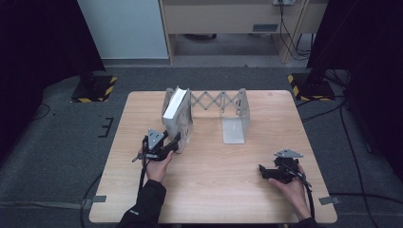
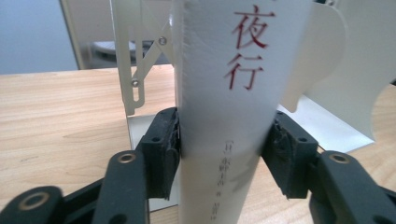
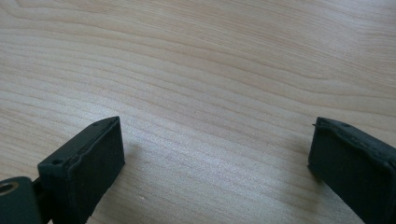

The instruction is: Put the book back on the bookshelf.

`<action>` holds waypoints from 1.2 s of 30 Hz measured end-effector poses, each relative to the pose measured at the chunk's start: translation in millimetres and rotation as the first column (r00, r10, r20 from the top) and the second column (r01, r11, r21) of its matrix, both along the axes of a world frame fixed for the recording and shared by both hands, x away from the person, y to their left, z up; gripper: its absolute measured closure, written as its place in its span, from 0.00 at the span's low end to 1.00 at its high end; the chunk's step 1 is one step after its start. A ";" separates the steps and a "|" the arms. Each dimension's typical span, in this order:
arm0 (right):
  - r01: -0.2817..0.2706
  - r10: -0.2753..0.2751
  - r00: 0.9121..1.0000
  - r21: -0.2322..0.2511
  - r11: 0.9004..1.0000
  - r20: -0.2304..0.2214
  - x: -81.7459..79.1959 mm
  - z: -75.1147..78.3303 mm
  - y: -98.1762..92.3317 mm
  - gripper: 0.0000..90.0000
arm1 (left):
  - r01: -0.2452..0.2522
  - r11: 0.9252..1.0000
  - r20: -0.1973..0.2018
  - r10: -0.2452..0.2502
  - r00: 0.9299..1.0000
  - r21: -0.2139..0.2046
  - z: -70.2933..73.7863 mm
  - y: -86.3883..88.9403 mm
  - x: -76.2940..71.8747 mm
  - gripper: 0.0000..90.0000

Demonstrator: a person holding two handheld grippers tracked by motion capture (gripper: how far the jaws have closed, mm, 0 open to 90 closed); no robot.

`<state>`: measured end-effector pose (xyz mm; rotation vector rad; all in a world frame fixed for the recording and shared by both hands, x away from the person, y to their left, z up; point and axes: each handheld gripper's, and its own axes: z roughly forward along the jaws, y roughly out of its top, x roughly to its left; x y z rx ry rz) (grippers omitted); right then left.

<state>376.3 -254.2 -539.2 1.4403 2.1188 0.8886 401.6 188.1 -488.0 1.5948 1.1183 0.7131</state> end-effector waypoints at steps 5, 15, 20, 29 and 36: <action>-0.001 0.001 1.000 0.000 1.000 0.001 0.0 -0.1 -0.1 0.04 | 0.003 1.000 -0.010 -0.003 1.000 0.001 1.3 -4.7 -2.1 0.55; 0.000 0.000 1.000 0.000 1.000 0.000 0.0 0.0 0.0 0.04 | -0.022 1.000 -0.017 0.022 1.000 -0.013 0.4 -19.9 6.2 0.51; -0.001 0.001 1.000 0.000 1.000 0.001 0.1 0.0 0.0 0.04 | 0.010 1.000 -0.006 -0.010 1.000 -0.013 -1.8 -26.3 14.4 0.49; -0.001 0.001 1.000 0.000 1.000 0.001 0.1 0.0 0.0 0.04 | 0.009 1.000 0.010 -0.009 1.000 -0.023 -4.2 -27.1 22.4 0.48; -0.001 0.001 1.000 -0.001 1.000 0.001 0.1 0.0 0.0 0.04 | 0.008 1.000 0.000 -0.008 1.000 -0.015 -2.8 -28.4 33.9 0.48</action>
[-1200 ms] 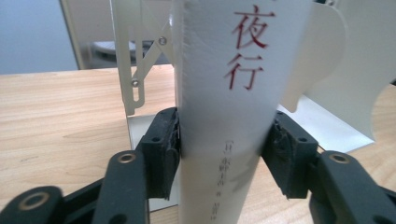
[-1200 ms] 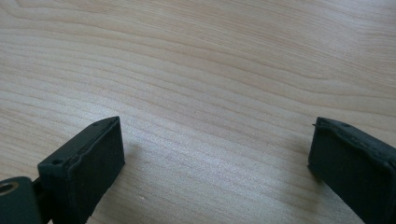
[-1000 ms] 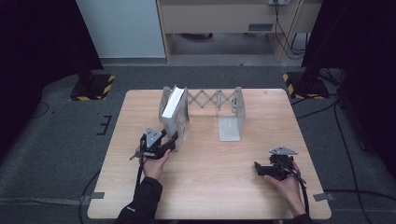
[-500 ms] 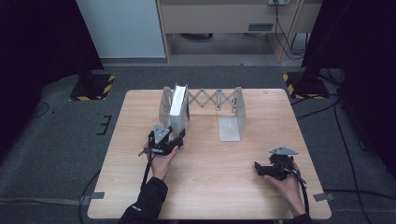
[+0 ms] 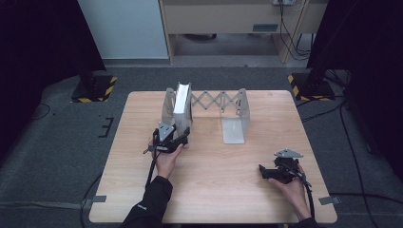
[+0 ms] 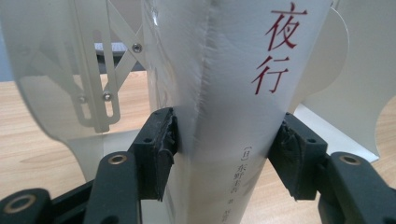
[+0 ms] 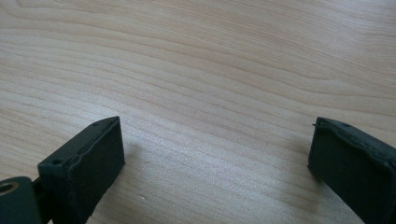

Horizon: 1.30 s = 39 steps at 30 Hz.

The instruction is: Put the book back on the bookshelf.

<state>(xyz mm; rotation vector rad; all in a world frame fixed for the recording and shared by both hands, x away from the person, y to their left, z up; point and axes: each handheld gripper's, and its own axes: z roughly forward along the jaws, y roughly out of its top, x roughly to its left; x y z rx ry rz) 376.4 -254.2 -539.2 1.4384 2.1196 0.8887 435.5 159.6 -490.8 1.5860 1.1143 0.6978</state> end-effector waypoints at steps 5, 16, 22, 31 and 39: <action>0.000 0.000 1.000 0.000 1.000 0.000 0.0 0.0 0.0 0.04 | 0.000 1.000 0.016 0.000 1.000 -0.024 -2.7 2.1 5.3 0.48; 0.000 0.000 1.000 0.002 1.000 -0.004 -0.1 0.2 0.2 0.04 | 0.005 1.000 0.011 -0.005 1.000 -0.021 -2.6 0.9 11.8 0.46; 0.000 0.000 1.000 0.001 1.000 -0.003 0.0 0.2 0.2 0.04 | 0.008 1.000 0.003 -0.008 1.000 -0.020 -2.5 -0.5 14.5 0.45; 0.001 -0.001 1.000 0.002 1.000 -0.004 -0.1 0.2 0.3 0.04 | 0.034 0.999 -0.016 -0.035 0.999 -0.012 7.3 8.6 3.9 0.39; 0.001 -0.001 1.000 0.003 1.000 -0.005 0.0 0.3 0.3 0.04 | 0.074 0.997 -0.087 -0.073 0.994 0.016 15.2 27.7 -28.7 0.35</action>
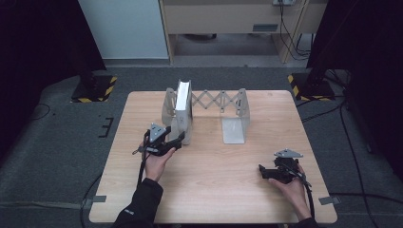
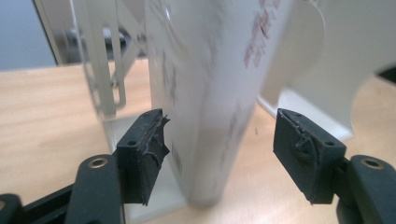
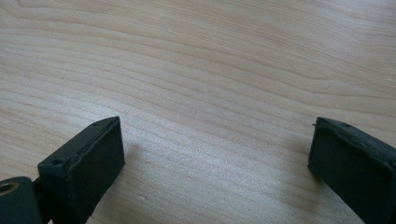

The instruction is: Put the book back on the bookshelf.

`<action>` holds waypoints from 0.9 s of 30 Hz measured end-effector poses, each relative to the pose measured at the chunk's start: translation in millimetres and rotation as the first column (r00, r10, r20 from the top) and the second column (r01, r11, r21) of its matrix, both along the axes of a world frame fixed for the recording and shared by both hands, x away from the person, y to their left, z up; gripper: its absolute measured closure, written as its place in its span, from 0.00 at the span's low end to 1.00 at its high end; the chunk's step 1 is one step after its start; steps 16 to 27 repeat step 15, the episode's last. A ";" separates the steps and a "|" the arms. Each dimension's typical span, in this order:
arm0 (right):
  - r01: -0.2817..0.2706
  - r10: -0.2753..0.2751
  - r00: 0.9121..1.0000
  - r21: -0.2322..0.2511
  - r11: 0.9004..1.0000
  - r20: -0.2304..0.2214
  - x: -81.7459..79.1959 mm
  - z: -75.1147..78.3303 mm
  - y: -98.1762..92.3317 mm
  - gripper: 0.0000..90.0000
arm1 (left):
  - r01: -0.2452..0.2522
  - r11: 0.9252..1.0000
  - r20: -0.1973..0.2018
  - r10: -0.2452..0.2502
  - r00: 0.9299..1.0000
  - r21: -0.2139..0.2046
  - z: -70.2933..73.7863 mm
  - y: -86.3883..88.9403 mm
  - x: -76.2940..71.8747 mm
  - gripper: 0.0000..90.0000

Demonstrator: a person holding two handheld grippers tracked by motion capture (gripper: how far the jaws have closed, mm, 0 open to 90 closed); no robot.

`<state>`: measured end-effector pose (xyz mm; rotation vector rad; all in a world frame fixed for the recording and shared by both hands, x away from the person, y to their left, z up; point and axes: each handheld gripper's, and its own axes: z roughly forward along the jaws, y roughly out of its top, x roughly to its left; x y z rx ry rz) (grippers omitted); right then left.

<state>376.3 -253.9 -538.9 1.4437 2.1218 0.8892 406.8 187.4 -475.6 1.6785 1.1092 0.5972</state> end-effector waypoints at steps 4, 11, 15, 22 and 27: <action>-0.001 0.001 1.000 -0.001 1.000 0.001 0.1 0.0 -0.1 0.04 | 0.014 1.000 -0.037 -0.015 0.999 -0.006 -6.8 6.1 -14.1 0.34; -0.012 0.012 1.000 -0.001 1.000 0.002 0.1 0.0 0.1 0.04 | 0.018 0.999 -0.124 -0.014 0.992 0.031 -22.5 26.0 -28.2 0.31; -0.012 0.012 1.000 0.000 1.000 0.003 -0.3 0.2 -0.2 0.05 | -0.005 0.998 -0.174 0.016 0.985 0.065 -34.1 44.5 -34.7 0.29; -0.012 0.012 1.000 0.000 1.000 0.003 -0.3 0.2 -0.2 0.05 | -0.005 0.998 -0.174 0.016 0.985 0.065 -34.1 44.5 -34.7 0.29; -0.012 0.012 1.000 0.000 1.000 0.003 -0.3 0.2 -0.2 0.05 | -0.005 0.998 -0.174 0.016 0.985 0.065 -34.1 44.5 -34.7 0.29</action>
